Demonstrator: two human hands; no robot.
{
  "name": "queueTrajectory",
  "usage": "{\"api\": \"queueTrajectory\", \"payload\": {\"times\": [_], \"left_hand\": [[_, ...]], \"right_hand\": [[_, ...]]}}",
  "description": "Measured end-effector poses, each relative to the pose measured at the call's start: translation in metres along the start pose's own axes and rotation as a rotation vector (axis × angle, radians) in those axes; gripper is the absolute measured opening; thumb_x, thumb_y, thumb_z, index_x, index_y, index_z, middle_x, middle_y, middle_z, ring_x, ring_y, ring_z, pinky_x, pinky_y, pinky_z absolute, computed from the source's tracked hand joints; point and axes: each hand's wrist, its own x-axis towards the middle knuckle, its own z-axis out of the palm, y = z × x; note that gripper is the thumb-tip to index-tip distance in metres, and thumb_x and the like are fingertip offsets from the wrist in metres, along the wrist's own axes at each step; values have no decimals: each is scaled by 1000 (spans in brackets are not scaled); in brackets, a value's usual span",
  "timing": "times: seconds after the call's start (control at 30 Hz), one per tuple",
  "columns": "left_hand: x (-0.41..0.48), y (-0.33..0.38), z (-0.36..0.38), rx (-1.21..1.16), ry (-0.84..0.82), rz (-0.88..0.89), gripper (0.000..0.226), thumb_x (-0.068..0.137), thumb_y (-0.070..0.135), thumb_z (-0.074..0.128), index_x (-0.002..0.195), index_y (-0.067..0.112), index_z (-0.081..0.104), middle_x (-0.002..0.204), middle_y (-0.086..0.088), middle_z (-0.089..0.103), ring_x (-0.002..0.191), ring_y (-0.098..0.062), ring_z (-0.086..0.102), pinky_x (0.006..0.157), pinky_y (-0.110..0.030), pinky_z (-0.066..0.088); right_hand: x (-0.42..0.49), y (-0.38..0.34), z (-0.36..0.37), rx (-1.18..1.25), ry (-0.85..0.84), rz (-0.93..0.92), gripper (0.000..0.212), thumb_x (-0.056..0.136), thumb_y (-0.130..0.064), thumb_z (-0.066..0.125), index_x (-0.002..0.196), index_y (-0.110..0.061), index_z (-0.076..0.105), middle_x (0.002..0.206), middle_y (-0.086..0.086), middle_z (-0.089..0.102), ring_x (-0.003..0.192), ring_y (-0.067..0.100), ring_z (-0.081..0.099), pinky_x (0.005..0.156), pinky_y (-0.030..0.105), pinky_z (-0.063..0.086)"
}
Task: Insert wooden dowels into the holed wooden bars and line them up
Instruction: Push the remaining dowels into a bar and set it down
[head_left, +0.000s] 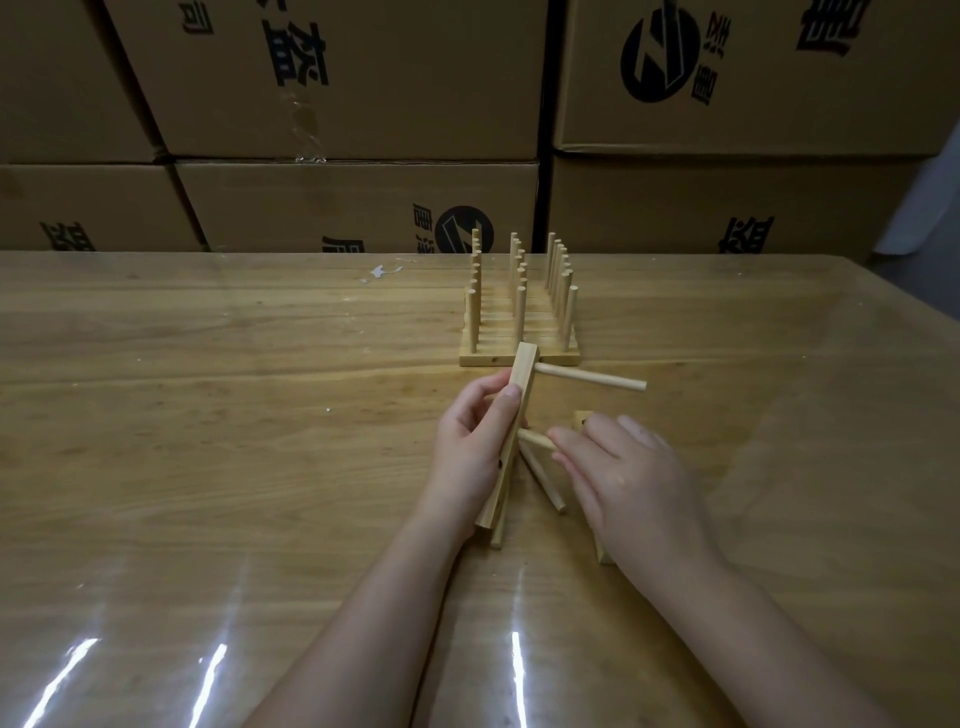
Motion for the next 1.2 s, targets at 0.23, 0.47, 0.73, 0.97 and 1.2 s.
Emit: {"api": "queueTrajectory", "payload": {"times": [0.23, 0.47, 0.73, 0.97, 1.2], "left_hand": [[0, 0, -1, 64, -37, 22, 15, 95, 14, 55, 103, 23, 65, 76, 3, 61, 70, -5, 56, 68, -18, 47], [-1, 0, -2, 144, -90, 37, 16, 94, 14, 56, 105, 22, 65, 85, -8, 59, 78, -17, 53, 74, -31, 45], [1, -2, -4, 220, -100, 49, 18, 95, 18, 56, 108, 26, 65, 86, -12, 56, 78, -19, 49, 72, -32, 43], [3, -3, -5, 213, -80, 62, 19, 97, 17, 53, 111, 20, 65, 90, 3, 67, 81, -6, 59, 77, -22, 48], [8, -5, -7, 166, 40, 37, 17, 98, 18, 51, 103, 21, 66, 96, 3, 69, 91, -6, 64, 81, -19, 50]], "right_hand": [[-1, 4, 5, 134, 7, 43, 16, 85, -13, 57, 94, -9, 70, 75, 2, 60, 65, 21, 54, 53, 27, 39], [-1, 6, 5, 235, 1, 67, 19, 83, -14, 56, 93, -10, 72, 78, 2, 65, 72, 25, 62, 54, 34, 50], [-2, 5, 8, 272, -8, 107, 20, 82, -14, 56, 94, -11, 72, 78, 1, 65, 72, 22, 62, 56, 32, 49], [-1, 13, 7, 249, -47, 123, 31, 85, -18, 65, 116, -16, 63, 91, -5, 56, 83, 15, 56, 73, 30, 42], [-4, 15, 4, 223, 33, 79, 56, 77, -44, 62, 127, -19, 52, 99, -4, 50, 82, 8, 49, 77, 30, 43]]}}
